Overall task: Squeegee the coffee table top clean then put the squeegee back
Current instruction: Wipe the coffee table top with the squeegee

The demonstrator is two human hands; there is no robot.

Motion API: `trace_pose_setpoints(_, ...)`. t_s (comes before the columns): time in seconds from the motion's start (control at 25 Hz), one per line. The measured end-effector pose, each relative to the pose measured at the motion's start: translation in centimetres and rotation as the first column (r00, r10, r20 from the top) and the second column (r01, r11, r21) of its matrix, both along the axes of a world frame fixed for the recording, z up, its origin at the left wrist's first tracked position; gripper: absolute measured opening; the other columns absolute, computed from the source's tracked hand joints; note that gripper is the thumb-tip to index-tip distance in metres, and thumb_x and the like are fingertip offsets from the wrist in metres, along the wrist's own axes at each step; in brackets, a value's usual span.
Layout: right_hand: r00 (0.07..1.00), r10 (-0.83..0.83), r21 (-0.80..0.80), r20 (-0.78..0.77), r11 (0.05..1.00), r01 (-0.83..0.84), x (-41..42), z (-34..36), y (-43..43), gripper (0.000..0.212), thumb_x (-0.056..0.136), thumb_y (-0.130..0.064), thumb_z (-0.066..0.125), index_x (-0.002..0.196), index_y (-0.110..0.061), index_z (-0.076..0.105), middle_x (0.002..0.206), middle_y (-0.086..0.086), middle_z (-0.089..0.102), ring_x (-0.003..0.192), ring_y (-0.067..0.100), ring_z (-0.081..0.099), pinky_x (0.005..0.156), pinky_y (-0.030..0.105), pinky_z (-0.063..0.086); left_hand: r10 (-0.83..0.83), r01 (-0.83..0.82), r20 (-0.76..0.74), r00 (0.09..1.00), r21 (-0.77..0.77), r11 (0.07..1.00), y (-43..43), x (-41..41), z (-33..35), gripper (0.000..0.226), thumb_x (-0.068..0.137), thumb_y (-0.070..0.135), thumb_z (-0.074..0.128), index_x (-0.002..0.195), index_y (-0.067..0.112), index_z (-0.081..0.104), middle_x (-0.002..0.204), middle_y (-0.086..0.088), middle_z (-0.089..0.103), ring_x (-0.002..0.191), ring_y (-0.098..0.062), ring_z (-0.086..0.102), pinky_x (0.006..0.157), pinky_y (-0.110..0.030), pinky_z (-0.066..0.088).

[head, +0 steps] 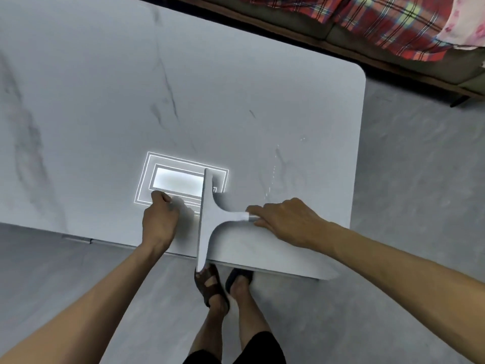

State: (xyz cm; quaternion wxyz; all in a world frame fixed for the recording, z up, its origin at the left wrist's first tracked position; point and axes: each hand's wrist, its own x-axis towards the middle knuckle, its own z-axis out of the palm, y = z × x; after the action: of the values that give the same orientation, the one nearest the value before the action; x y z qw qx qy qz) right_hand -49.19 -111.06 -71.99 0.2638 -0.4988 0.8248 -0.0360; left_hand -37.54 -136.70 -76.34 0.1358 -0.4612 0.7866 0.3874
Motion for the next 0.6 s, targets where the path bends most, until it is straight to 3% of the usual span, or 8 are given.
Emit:
trace_pose_setpoints(0.12,0.986,0.166,-0.054,-0.033,0.984,-0.167,3.8,-2.8,-1.5,0.028,0.101,-0.036,0.042,0.126,-0.028,0.053,0.073,0.001,0.057,0.052,0.023,0.053,0.046,0.028,0.030,0.001,-0.001,0.057,0.998,0.003,1.000,0.2,2.2,-0.6,0.009,0.095,0.019,0.038,0.098,0.011,0.041,0.070,-0.003,0.051,0.073,-0.035,0.053,0.065,-0.038,0.041)
trace_pose_setpoints(0.24,0.983,0.181,-0.060,-0.041,0.981,-0.183,5.7,-4.8,-1.3,0.031,0.099,-0.032,0.050,0.129,-0.030,0.055,0.069,0.002,0.055,0.047,0.024,0.051,0.044,0.026,0.028,-0.025,0.022,0.056,0.998,0.051,0.998,1.8,3.4,-1.2,0.011,0.092,0.022,0.043,0.095,0.010,0.042,0.074,-0.004,0.054,0.067,-0.028,0.052,0.054,-0.035,0.036)
trace_pose_setpoints(0.4,0.986,0.149,-0.024,-0.075,0.988,-0.152,5.3,-6.2,2.2,0.045,0.088,-0.026,0.068,0.131,-0.034,0.056,0.062,-0.001,0.052,0.040,0.020,0.046,0.041,0.024,0.020,-0.091,0.090,0.008,0.996,0.057,0.994,5.1,3.6,-1.9,0.003,0.088,0.009,0.044,0.089,0.008,0.043,0.076,-0.005,0.051,0.061,-0.017,0.045,0.049,-0.031,0.031)
trace_pose_setpoints(0.6,0.995,-0.011,0.094,-0.095,0.995,0.020,2.9,-4.8,10.0,0.039,0.100,-0.043,0.041,0.139,-0.043,0.045,0.078,0.000,0.061,0.058,0.024,0.059,0.051,0.027,0.028,-0.302,0.302,-0.013,0.953,-0.015,0.953,11.0,2.7,-3.3,0.008,0.082,0.001,0.047,0.089,0.005,0.047,0.096,-0.014,0.050,0.087,-0.033,0.053,0.074,-0.041,0.044)
